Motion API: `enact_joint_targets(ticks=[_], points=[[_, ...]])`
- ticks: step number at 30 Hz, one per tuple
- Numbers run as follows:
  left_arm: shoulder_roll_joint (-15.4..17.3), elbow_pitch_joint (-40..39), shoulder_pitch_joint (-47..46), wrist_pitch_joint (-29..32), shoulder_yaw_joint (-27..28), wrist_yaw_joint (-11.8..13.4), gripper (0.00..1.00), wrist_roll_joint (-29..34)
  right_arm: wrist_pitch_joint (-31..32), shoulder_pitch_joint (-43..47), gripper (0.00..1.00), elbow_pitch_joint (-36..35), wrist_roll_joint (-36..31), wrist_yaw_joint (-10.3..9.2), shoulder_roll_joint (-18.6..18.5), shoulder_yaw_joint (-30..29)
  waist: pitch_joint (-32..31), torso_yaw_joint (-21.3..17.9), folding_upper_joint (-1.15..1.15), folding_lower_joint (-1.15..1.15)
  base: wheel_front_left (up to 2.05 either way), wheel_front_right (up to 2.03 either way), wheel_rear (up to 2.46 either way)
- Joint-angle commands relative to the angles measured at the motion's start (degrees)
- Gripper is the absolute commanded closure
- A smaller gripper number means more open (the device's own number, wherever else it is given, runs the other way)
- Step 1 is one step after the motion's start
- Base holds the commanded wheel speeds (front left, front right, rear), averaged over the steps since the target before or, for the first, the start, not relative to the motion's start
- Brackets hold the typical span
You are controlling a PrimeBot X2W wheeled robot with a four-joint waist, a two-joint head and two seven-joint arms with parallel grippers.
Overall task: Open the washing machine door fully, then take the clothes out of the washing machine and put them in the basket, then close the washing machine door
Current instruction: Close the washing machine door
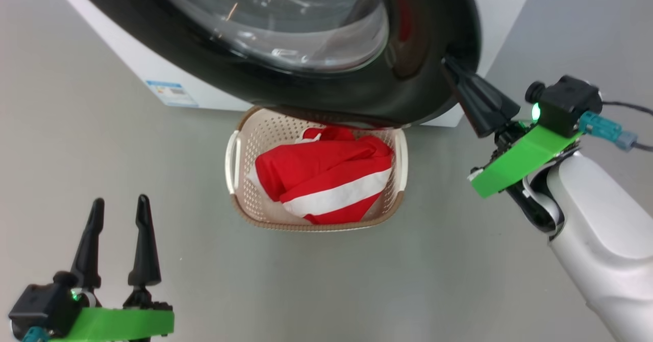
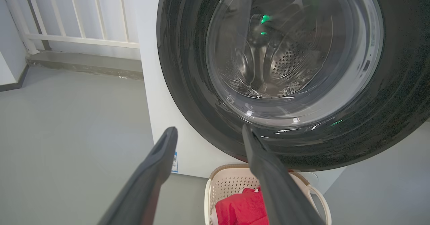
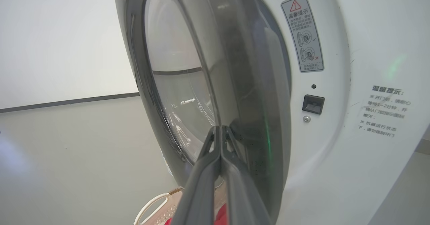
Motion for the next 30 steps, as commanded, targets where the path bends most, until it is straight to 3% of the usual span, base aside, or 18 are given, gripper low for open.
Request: enact_joint_targets(ticks=[1, 24, 30], points=[[1.0, -1.3, -1.8, -0.5, 1.6, -0.5, 0.00, -0.3, -0.3, -1.0, 1.00, -0.8, 1.1, 0.09, -0.1, 1.0, 1.3, 1.3, 0.00, 0.00, 0.00, 0.00, 0.00], [0.9, -2.7, -5.2, -0.5, -1.8, -0.1, 0.00, -3.3, -0.3, -13.9, 1.00, 0.4, 0.3, 0.09, -7.2, -5.4, 10.6, 6.8, 0.00, 0.00, 0.00, 0.00, 0.00], [0.9, -2.4, -5.5, -0.5, -1.8, 0.2, 0.00, -3.6, -0.3, -16.2, 1.00, 2.3, -1.3, 0.09, -7.0, -8.5, 10.7, 7.4, 0.00, 0.00, 0.00, 0.00, 0.00]])
